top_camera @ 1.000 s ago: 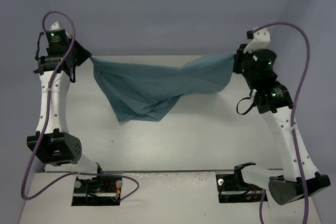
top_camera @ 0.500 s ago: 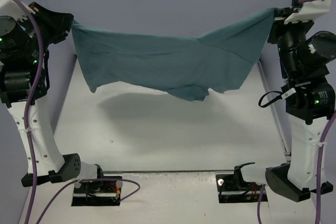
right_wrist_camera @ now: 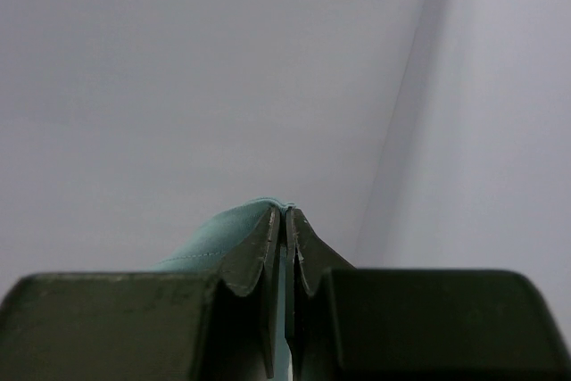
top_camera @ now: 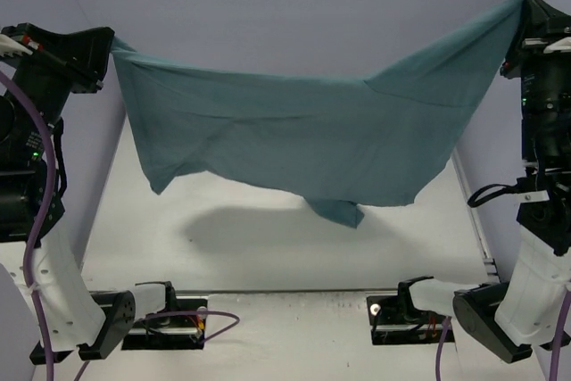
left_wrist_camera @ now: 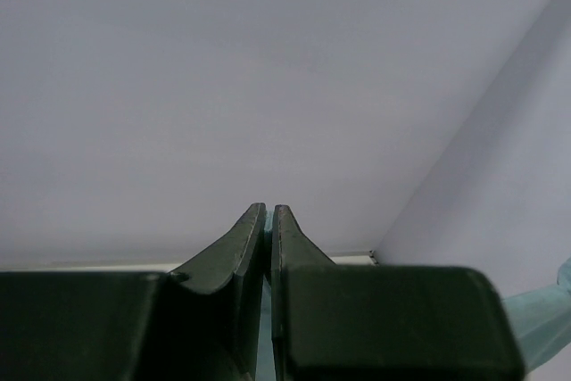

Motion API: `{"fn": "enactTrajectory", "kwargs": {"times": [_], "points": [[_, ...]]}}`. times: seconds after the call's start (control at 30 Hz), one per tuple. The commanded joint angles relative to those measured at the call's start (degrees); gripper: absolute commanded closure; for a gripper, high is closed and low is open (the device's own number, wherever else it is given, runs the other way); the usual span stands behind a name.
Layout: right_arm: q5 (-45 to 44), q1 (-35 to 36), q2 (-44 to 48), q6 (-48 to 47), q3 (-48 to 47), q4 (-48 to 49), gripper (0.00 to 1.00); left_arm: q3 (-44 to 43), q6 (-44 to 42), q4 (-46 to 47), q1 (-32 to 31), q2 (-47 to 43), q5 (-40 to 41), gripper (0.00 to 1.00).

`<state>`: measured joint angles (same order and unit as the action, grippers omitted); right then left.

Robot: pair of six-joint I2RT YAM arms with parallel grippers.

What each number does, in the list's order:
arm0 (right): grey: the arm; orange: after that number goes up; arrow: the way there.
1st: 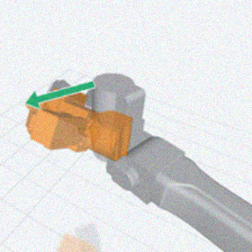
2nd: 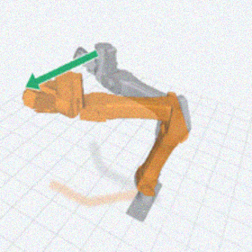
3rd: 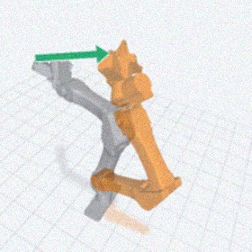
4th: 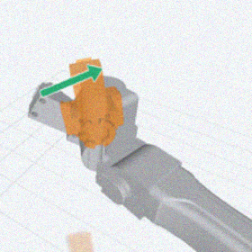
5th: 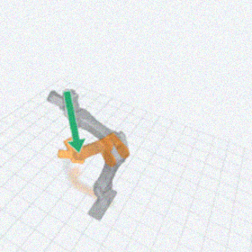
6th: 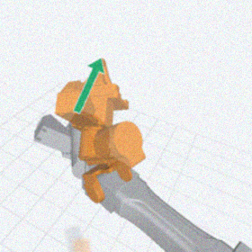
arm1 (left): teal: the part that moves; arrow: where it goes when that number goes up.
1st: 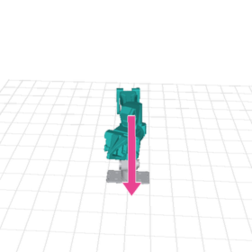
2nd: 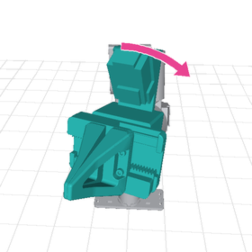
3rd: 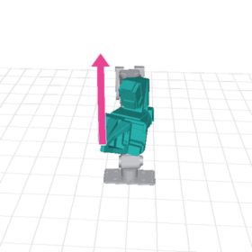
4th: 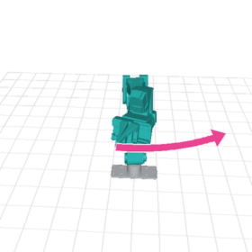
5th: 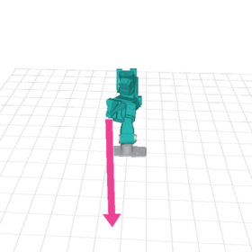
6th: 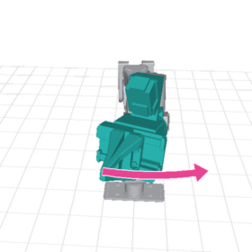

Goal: Fold and stack the t-shirts
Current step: Flatten out the tshirt

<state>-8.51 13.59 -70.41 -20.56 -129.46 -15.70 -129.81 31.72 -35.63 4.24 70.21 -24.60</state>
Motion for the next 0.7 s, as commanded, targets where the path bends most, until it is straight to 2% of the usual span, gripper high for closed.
{"fn": "enactTrajectory", "kwargs": {"times": [0.0,0.37,0.6,0.67], "points": [[0.34,0.53,-0.88,-2.45,-1.03,7.52,1.0,0.35,-1.01,5.34,-0.29,0.39,1.32,1.0],[-1.95,1.89,-2.54,-4.65,-2.95,9.59,1.0,-1.71,-1.33,4.94,-0.58,0.72,2.37,1.0],[-1.39,1.97,1.5,-4.55,-2.93,10.84,1.0,-2.7,-4.79,4.86,-3.68,-2.65,2.6,1.0],[-1.59,1.97,3.03,-4.66,-2.32,10.95,1.0,-2.47,-5.84,4.86,-6.24,-3.97,2.63,1.0]]}}
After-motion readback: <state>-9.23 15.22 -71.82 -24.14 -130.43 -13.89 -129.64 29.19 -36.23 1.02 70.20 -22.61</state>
